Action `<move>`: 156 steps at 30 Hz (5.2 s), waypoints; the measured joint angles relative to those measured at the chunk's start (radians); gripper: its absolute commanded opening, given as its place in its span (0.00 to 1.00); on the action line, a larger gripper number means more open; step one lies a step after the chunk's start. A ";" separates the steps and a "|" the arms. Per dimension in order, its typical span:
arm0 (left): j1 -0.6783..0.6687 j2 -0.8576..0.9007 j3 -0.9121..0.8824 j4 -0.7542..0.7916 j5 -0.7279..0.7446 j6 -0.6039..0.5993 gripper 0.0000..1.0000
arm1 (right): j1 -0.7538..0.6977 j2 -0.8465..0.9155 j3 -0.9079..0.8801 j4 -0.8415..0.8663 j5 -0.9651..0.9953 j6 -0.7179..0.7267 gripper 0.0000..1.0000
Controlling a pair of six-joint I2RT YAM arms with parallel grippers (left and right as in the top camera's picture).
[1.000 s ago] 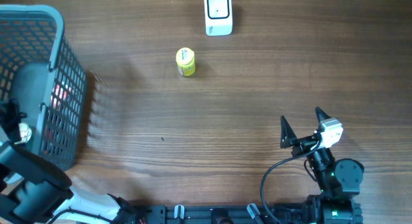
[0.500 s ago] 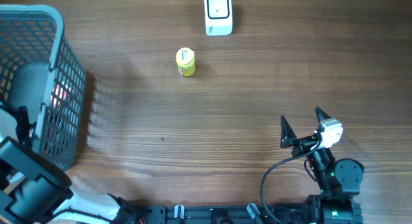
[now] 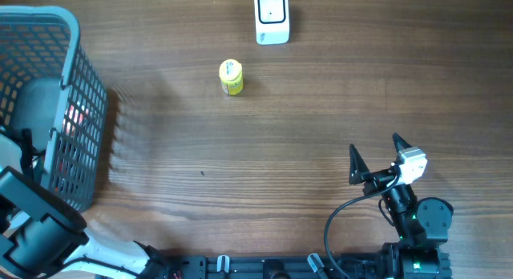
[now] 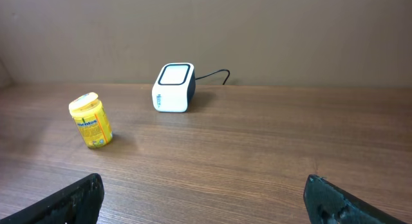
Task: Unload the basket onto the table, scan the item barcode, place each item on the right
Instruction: 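Return the left gripper to the basket and grasp the tuna can, then carry the tuna can past the scanner and place it beside the yellow can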
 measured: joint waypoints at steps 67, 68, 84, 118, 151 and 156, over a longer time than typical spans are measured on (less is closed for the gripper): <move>-0.022 0.051 0.009 -0.016 0.079 -0.005 0.73 | 0.000 0.000 0.000 0.000 0.000 0.000 1.00; -0.022 0.050 0.010 -0.023 0.079 -0.009 0.74 | 0.000 0.000 0.000 0.000 0.000 0.000 1.00; -0.022 0.050 0.009 -0.058 0.075 -0.040 0.73 | 0.000 0.000 0.000 0.000 0.000 0.000 1.00; -0.199 -0.364 0.240 -0.141 0.421 -0.028 0.78 | 0.000 0.000 0.000 0.000 0.000 0.000 1.00; -1.090 -0.370 0.261 -0.446 0.193 0.001 0.82 | 0.000 0.000 0.000 0.000 0.000 0.000 1.00; -1.099 -0.341 0.261 -0.469 0.173 0.005 0.87 | 0.000 0.000 0.000 0.000 0.000 0.000 1.00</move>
